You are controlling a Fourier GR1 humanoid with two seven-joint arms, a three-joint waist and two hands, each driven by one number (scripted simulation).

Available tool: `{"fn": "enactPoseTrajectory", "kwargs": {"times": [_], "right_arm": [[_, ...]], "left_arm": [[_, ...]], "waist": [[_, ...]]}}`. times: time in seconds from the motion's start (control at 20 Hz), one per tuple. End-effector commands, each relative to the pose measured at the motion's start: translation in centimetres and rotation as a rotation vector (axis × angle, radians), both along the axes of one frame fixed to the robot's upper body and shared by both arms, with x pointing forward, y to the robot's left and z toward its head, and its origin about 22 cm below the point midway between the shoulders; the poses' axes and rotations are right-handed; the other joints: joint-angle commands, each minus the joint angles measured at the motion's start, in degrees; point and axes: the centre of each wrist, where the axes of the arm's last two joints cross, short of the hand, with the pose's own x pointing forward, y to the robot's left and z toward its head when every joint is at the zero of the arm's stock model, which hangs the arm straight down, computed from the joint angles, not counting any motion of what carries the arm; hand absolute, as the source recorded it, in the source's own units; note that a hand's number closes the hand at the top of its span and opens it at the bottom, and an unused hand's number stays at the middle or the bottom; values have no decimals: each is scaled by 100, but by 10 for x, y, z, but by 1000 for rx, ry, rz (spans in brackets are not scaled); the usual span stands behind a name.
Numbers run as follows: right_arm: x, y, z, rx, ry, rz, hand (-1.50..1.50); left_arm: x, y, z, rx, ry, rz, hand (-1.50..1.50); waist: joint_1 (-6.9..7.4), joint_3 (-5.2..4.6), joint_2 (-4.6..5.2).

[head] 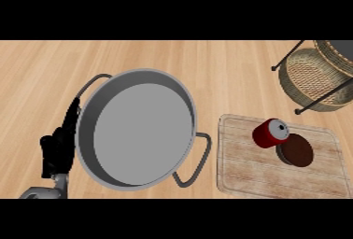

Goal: Pick the cupcake from the cutting board and place it in the tiered basket

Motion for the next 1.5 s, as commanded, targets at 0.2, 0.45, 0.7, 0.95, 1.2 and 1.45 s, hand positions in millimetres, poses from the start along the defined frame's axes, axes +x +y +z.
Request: {"fn": "enactPoseTrajectory", "kwargs": {"times": [0.2,0.45,0.7,0.95,1.2,1.45], "right_arm": [[8,-3,8,85,207,-20,-150],[42,0,28,104,224,-13,-150],[89,7,38,99,259,16,-150],[118,17,36,172,410,50,-150],[155,29,37,206,437,57,-150],[169,31,44,216,472,90,-150]], "left_arm": [[-14,-32,-29,-75,121,-100,0],[-12,-35,-30,-68,118,-99,0],[-10,-29,-24,-63,140,-90,0],[-14,-28,-37,-54,150,-50,0],[-18,-26,-36,-74,153,-49,0],[-28,-18,-46,-71,176,-27,0]], "waist": [[116,-57,67],[90,-48,5],[83,-26,-67],[-44,-23,-89],[-131,-12,-140],[-294,-10,-186]]}}
